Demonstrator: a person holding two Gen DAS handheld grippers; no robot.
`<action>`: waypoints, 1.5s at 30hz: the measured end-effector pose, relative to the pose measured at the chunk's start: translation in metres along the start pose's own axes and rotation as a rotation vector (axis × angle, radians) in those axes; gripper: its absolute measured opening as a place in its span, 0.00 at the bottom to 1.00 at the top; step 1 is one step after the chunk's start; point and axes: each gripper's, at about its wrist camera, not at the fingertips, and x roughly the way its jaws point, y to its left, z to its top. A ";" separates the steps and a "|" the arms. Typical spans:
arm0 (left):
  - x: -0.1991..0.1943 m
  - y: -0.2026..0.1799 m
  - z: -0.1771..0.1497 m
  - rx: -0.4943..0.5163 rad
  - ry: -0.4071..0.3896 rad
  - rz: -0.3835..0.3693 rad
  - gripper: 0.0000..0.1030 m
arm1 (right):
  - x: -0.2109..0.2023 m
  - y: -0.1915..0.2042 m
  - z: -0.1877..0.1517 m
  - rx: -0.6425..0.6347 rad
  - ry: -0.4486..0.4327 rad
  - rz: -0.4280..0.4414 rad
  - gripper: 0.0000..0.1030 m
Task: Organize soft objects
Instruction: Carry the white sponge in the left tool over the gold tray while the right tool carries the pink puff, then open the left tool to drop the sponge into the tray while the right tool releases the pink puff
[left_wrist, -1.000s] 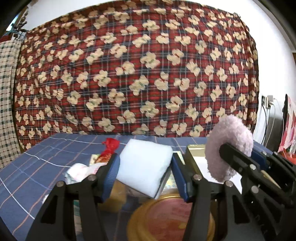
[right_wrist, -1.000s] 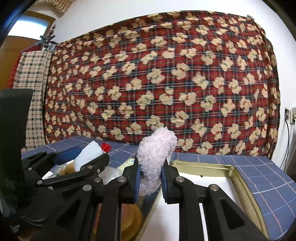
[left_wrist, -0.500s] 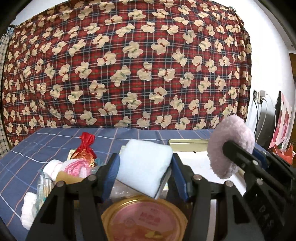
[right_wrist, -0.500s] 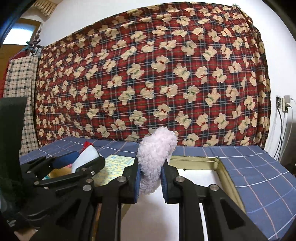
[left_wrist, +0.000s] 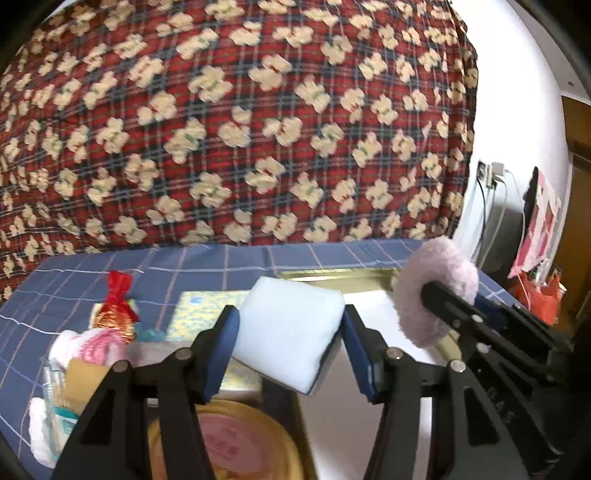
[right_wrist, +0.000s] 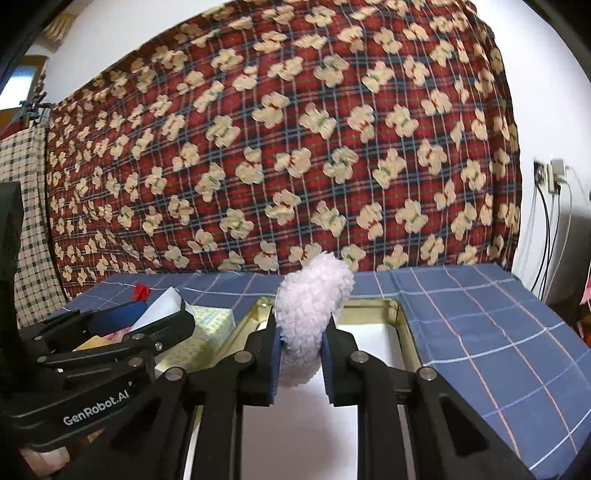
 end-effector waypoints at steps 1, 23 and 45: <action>0.003 -0.003 0.001 0.002 0.016 -0.009 0.55 | 0.002 -0.004 0.000 0.008 0.013 -0.003 0.20; 0.046 -0.031 0.009 0.030 0.215 -0.057 0.55 | 0.024 -0.040 0.006 0.052 0.178 -0.001 0.20; 0.059 -0.037 0.006 0.052 0.261 -0.068 0.56 | 0.028 -0.042 0.006 0.033 0.206 0.002 0.20</action>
